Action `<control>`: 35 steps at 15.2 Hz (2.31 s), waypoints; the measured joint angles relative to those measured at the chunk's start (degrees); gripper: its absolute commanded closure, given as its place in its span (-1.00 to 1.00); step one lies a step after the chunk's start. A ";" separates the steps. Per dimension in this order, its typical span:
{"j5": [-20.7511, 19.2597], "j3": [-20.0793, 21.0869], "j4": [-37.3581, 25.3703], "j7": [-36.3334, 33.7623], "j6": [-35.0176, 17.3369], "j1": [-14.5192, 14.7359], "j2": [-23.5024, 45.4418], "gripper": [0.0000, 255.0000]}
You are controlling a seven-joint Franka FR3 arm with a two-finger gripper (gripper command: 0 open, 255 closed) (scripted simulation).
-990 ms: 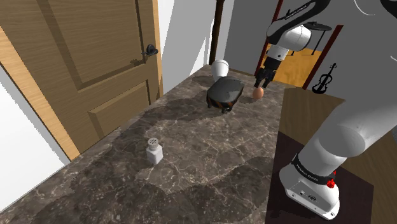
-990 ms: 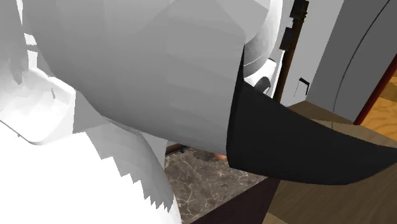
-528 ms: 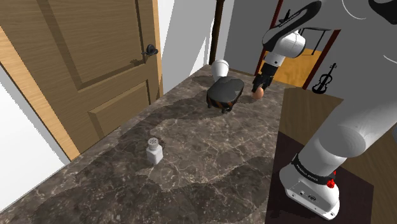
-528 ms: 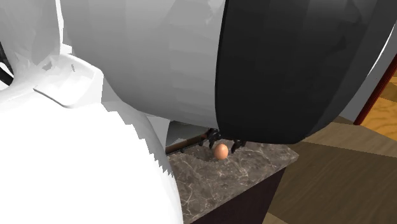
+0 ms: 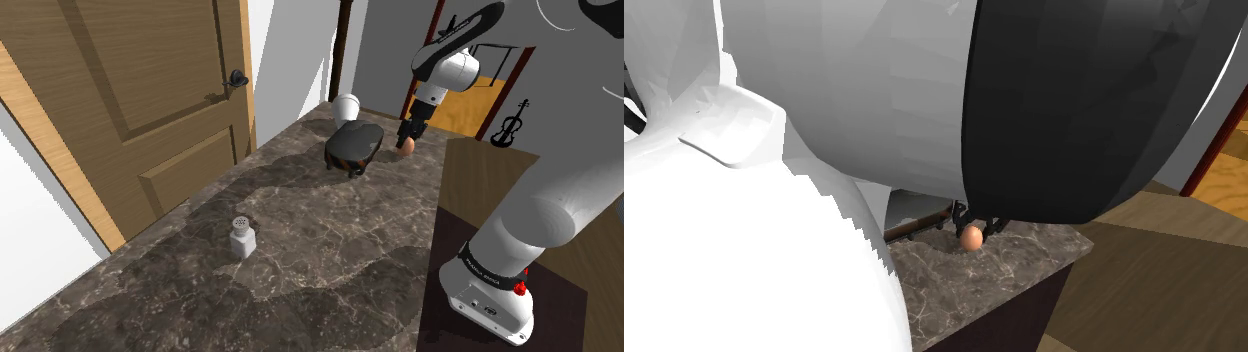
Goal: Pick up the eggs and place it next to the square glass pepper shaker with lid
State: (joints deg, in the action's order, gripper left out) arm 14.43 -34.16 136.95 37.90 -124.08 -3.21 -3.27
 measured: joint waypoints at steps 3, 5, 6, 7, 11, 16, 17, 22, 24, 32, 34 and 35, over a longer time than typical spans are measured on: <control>0.00 0.00 0.00 0.00 0.00 0.00 0.00 1.00; 0.00 0.00 0.00 0.00 0.00 0.00 0.00 1.00; 0.00 0.00 0.00 0.00 0.00 0.00 0.01 1.00; 0.00 0.00 0.00 0.00 0.00 0.00 0.01 1.00; -1.00 0.05 -0.62 -0.93 1.44 -0.12 -1.16 1.00; -3.23 0.44 -2.08 -3.30 4.95 -0.36 -4.06 1.00; -3.51 0.54 -2.43 -3.71 5.58 -0.37 -4.46 1.00; -5.03 1.03 -4.40 -5.60 9.17 -0.57 -6.66 1.00; -5.64 1.28 -5.28 -6.41 10.79 -0.66 -7.67 1.00; -7.21 2.00 -9.05 -8.63 16.64 -0.94 -10.37 1.00; -7.49 2.17 -10.24 -9.11 18.23 -0.98 -10.89 1.00; -7.58 2.32 -10.76 -9.45 18.94 -0.96 -11.15 1.00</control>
State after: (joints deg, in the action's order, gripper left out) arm 6.84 -31.84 126.19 28.45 -105.15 -4.16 -14.42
